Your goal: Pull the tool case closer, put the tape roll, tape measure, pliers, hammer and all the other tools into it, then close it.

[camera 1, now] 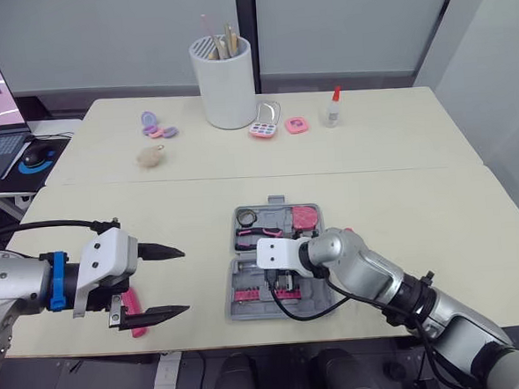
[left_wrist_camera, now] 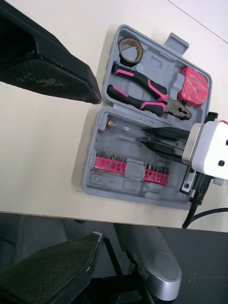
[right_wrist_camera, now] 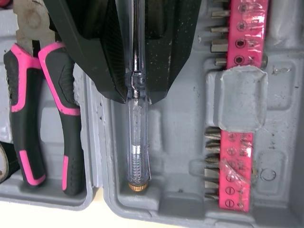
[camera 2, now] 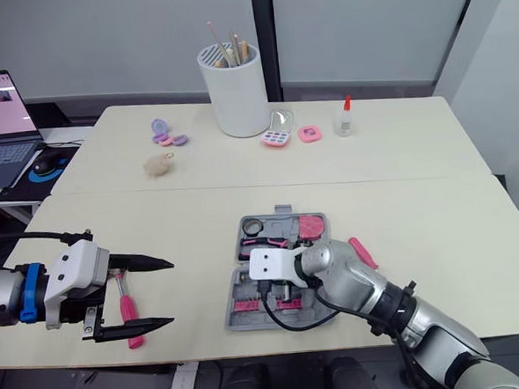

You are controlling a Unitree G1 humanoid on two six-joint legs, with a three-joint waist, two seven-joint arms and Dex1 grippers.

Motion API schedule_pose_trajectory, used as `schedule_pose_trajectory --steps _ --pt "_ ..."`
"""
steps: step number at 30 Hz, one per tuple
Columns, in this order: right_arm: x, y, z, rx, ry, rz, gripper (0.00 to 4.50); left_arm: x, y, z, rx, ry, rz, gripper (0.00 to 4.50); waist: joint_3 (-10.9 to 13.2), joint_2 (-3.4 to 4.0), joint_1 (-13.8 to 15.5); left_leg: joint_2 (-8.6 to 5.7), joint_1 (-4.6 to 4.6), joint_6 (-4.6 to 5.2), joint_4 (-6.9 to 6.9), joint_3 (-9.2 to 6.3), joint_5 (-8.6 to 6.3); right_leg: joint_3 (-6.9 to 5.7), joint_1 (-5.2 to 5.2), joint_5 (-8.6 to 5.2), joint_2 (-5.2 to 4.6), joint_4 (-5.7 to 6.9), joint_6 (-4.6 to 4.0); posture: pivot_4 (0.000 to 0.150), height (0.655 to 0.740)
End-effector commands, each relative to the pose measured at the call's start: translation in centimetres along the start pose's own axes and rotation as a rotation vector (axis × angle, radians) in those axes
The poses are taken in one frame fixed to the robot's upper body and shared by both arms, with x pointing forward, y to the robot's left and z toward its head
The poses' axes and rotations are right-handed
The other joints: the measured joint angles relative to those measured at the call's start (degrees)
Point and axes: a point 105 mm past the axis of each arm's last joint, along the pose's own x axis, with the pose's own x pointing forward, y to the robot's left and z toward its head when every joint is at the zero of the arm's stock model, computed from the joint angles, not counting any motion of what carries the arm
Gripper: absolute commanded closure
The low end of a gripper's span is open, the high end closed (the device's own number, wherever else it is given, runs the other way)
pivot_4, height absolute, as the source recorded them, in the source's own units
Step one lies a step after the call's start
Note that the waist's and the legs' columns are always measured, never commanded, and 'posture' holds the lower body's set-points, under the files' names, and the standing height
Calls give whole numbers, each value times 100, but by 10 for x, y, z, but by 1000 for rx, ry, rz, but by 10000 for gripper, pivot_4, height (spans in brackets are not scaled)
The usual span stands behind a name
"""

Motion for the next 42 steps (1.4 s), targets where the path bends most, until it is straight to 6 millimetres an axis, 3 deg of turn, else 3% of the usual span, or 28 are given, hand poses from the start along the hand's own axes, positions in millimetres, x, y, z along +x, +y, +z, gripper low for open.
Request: schedule_pose_trajectory --steps 1,6,9,26,32,42 --pt "-3 -2 7 -8 -37 -12 41794 -1 0 5 32 8 -1 0 0 0 0 0 0 0 0 0 0 0 0 0 0 0 0 1500 7400" --pt "-3 -2 7 -27 -33 -19 41794 0 0 5 32 4 -3 0 0 0 0 1 0 0 0 0 0 0 0 0 0 0 0 1500 7400" --pt "-4 -7 8 -43 -37 -46 33015 1 -1 5 29 2 -5 0 0 0 -1 1 0 0 0 0 0 0 -1 0 0 0 0 1500 7400" --pt "-20 -12 28 -31 -146 -55 33015 6 -1 5 29 -8 -11 0 0 0 0 1 0 0 -2 0 0 0 -1 0 0 0 0 1500 7400" --pt "-23 -9 25 -15 -148 -41 44454 7 2 6 33 -13 -10 0 0 0 1 1 0 0 -2 0 0 0 0 0 0 0 0 1500 7400" --pt "-11 -1 11 16 -122 -31 44756 9 4 8 39 -15 -14 0 0 0 -1 0 0 0 -2 1 0 1 -1 0 1 -1 0 1500 7400"
